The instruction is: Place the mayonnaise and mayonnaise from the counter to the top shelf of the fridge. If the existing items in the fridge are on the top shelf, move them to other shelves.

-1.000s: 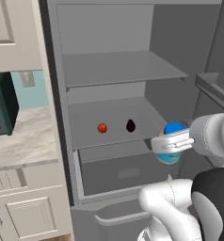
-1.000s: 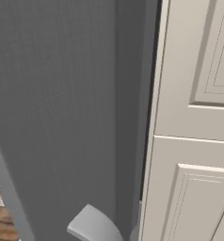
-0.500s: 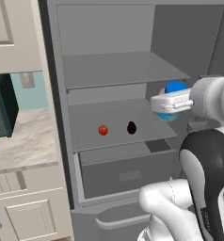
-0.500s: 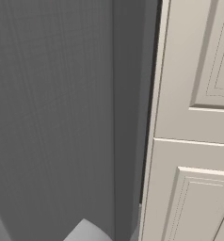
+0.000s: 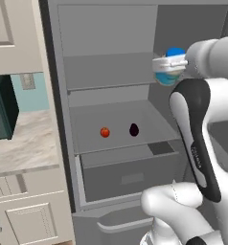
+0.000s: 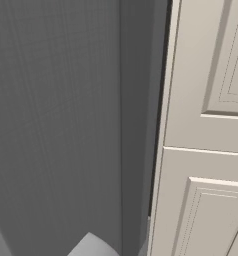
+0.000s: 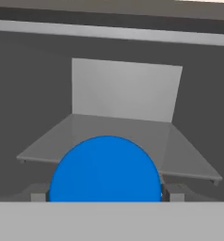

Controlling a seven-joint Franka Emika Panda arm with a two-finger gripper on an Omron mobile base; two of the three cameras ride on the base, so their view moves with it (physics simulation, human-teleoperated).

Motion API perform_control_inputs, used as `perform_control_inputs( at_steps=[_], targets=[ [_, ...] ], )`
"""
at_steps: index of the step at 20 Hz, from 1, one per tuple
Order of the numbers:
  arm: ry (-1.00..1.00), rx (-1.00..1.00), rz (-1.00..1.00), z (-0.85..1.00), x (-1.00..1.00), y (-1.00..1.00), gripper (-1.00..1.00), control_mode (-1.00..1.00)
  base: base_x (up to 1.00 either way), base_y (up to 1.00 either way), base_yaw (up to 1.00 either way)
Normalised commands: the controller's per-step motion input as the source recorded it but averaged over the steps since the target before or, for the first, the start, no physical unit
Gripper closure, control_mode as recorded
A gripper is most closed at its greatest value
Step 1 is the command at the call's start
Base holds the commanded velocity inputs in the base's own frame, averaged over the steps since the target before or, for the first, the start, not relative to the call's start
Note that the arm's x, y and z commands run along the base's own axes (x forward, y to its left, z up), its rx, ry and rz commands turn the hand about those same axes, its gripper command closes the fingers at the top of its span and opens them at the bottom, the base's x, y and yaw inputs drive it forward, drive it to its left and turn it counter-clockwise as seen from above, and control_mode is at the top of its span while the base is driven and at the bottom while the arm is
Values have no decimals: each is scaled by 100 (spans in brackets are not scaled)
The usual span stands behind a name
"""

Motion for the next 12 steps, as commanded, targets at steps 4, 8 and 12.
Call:
perform_control_inputs(
  at_steps=[4, 8, 12],
  targets=[
    [10, 0, 0, -3, 100, -44, 100, -100, 0, 0, 0],
    [8, 0, 0, -25, 96, -32, 100, -100, 0, 0, 0],
    [7, 0, 0, -35, 90, -15, 100, -100, 0, 0, 0]
  ],
)
